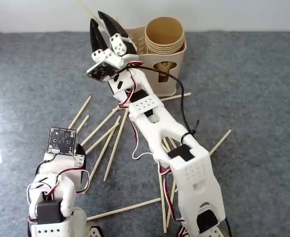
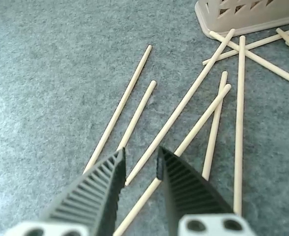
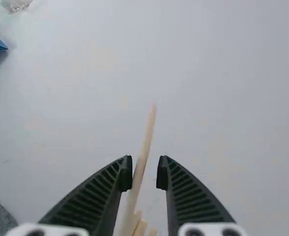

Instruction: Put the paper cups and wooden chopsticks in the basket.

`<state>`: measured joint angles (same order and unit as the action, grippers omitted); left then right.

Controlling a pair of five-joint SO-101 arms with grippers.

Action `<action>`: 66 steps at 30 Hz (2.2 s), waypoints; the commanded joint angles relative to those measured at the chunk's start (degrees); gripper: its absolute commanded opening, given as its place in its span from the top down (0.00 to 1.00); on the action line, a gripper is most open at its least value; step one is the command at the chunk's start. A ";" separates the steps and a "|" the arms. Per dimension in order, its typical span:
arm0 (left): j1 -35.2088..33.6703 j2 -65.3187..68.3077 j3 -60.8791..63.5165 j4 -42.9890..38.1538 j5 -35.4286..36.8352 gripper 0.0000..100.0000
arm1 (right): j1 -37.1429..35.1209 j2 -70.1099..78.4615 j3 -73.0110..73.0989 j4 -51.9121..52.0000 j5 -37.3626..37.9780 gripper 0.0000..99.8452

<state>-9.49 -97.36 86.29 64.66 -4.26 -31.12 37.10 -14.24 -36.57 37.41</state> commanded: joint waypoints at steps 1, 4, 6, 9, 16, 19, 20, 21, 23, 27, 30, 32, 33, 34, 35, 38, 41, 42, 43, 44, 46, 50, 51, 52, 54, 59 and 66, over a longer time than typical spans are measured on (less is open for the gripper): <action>0.18 -0.53 -0.31 0.09 -0.62 0.90 | 1.80 -8.75 2.99 3.12 0.18 0.92; 0.18 -0.53 -0.31 0.09 -0.62 0.90 | 2.95 -13.05 8.53 4.35 -1.58 0.92; 0.18 -0.53 -0.31 0.09 -0.62 0.90 | 3.30 -16.48 11.78 6.11 -3.87 0.92; 0.18 -0.53 -0.31 0.09 -0.62 0.90 | 3.91 -22.29 16.53 8.57 -7.30 0.92; 0.18 -0.53 -0.31 0.09 -0.70 0.90 | 4.79 -40.92 27.08 23.60 -22.86 0.92; 0.18 -0.53 -0.31 0.09 -0.70 0.90 | 4.79 -49.27 29.63 34.95 -29.89 0.92; 0.18 -0.53 -0.31 0.09 -0.70 0.90 | 4.79 -51.65 30.07 38.81 -31.65 0.92; 0.18 -0.53 -0.31 0.09 -0.70 0.90 | 4.79 -53.85 30.33 42.42 -33.32 0.92; 0.18 -0.53 -0.31 0.09 -0.70 0.90 | 4.88 -57.01 30.42 48.92 -35.52 0.92; 0.18 -0.53 -0.31 0.00 -0.70 0.90 | 4.88 -61.58 30.51 60.00 -36.48 0.92; 0.18 -0.53 -0.31 0.00 -0.70 0.90 | 4.88 -63.96 30.59 69.23 -36.48 0.92; 0.18 -0.53 -0.31 0.00 -0.70 0.90 | 4.88 -65.27 30.59 75.74 -36.48 0.92; 0.18 -0.53 -0.31 0.00 -0.70 0.90 | 4.97 -65.98 30.59 78.99 -36.48 0.92; 0.18 -0.53 -0.31 0.00 -0.70 0.90 | 5.32 -66.42 30.59 82.15 -36.48 0.92; 0.18 -0.53 -0.31 0.00 -0.70 0.90 | 5.58 -66.68 30.59 85.14 -36.57 0.92; 0.18 -0.53 -0.31 0.00 -0.70 0.90 | 5.93 -66.51 30.59 92.00 -36.57 0.92; 0.18 -0.53 -0.22 0.00 -0.70 0.90 | 6.11 -64.13 30.59 96.57 -36.57 0.92; 0.18 -0.53 -0.22 0.00 -0.70 0.90 | 6.11 -63.08 30.59 97.71 -36.57 0.92; 0.18 -0.53 -0.22 0.00 -0.70 0.90 | 6.11 -61.93 30.59 98.68 -36.57 0.92; 0.18 -0.53 -0.22 0.00 -0.70 0.90 | 6.11 -60.79 30.59 99.56 -36.57 0.92; 0.09 -0.53 -0.22 0.00 -0.70 0.90 | 6.11 -58.86 30.59 101.32 -36.57 0.92; 0.09 -0.53 -0.22 0.00 -0.70 0.90 | 6.02 -56.57 30.59 104.66 -36.22 0.92; 0.09 -0.53 -0.22 0.00 -0.70 0.90 | 5.93 -55.87 30.59 105.10 -36.22 0.92; 0.09 -0.53 -0.22 0.00 -0.70 0.90 | 5.85 -55.34 30.68 105.01 -36.13 0.92; 0.09 -0.53 -0.22 0.09 -0.70 0.90 | 5.85 -53.14 30.68 104.66 -35.60 0.92; -0.09 -0.53 -0.31 0.09 -0.70 0.90 | 6.11 -42.86 30.51 103.34 -31.82 0.88; -0.18 -0.53 -0.31 0.09 -0.70 0.90 | 7.87 -33.89 30.68 104.40 -32.00 0.79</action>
<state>-9.41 -97.36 86.29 64.66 -4.26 -24.44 2.73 16.88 67.78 4.70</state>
